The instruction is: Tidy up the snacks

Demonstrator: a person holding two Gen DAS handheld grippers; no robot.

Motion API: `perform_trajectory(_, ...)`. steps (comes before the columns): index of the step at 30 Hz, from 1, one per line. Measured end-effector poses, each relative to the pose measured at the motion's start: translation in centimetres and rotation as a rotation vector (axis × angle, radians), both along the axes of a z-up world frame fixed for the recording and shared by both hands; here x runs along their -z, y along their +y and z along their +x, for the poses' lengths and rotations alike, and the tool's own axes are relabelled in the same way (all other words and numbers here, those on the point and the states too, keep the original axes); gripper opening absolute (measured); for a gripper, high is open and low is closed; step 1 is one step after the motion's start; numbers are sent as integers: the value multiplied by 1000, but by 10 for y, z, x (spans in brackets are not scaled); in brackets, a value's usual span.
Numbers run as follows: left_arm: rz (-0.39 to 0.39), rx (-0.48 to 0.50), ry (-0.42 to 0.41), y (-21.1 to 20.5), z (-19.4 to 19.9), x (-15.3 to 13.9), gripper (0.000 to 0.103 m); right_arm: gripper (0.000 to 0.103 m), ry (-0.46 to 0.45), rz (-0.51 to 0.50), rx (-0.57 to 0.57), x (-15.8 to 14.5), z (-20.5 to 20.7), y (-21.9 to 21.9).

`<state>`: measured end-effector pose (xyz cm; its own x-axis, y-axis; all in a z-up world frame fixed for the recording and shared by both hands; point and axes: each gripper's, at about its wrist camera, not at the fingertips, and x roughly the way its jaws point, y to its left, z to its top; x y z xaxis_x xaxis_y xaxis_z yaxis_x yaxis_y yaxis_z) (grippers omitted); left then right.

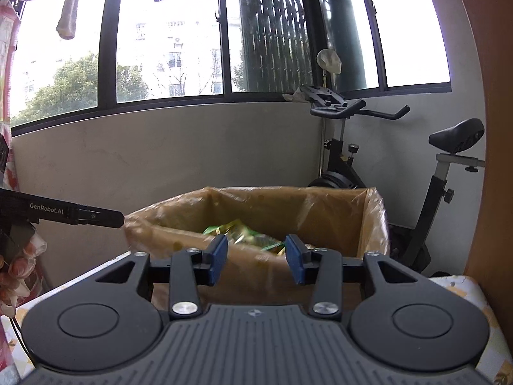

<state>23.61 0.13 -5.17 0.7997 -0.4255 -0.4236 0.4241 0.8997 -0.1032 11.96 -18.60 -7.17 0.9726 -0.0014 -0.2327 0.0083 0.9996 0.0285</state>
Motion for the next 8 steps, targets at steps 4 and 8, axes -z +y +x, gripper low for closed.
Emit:
perform_trajectory(4, 6, -15, 72, 9, -10, 24, 76, 44, 43, 18, -20, 17, -10, 11)
perform_trajectory(8, 16, -19, 139, 7, -14, 50, 74, 44, 100, 43, -37, 36, -15, 15)
